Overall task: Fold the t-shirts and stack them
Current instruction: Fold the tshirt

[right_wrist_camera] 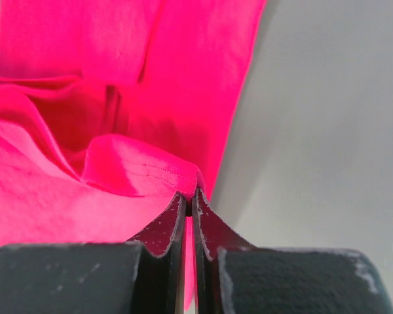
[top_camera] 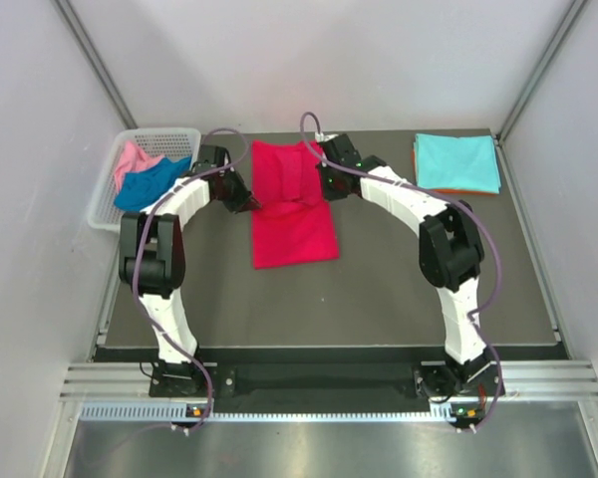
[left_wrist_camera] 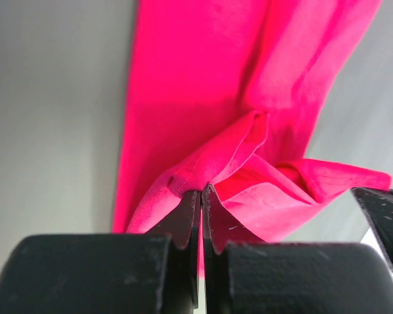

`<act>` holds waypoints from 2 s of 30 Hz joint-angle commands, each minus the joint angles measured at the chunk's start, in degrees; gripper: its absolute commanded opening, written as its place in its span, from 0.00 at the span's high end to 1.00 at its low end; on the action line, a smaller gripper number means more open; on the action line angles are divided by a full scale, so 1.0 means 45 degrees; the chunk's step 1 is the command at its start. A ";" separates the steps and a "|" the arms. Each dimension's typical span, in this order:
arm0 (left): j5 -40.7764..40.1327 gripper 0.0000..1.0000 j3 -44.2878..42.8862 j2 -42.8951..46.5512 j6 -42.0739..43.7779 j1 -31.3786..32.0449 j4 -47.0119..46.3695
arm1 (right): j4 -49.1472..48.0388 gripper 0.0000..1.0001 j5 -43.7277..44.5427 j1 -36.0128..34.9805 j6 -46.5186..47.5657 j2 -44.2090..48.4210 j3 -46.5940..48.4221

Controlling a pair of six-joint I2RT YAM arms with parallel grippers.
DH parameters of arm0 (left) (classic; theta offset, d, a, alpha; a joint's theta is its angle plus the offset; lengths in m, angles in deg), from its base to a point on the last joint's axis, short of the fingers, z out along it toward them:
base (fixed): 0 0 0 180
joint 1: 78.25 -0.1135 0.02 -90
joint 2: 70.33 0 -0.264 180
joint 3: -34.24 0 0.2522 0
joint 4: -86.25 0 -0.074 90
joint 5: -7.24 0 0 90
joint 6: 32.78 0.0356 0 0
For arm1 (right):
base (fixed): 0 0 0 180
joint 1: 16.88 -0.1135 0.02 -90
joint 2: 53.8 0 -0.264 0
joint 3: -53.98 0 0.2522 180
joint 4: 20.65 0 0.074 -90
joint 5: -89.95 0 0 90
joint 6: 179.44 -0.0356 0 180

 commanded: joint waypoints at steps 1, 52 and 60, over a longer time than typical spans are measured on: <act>0.1125 1.00 -0.0543 -0.0667 -0.0016 -0.0345 -0.1221 | 0.0220 1.00 -0.0637 0.0344 0.0585 -0.0762 0.1506; 0.0444 0.56 0.3380 0.2435 0.1467 -0.0269 -0.0617 | -0.1223 0.53 -0.4173 0.1575 -0.0352 0.1052 -0.2978; 0.0718 0.56 0.5177 0.2866 0.1488 0.0123 -0.1105 | -0.3196 0.60 -0.5325 0.1478 -0.0858 0.1872 -0.5656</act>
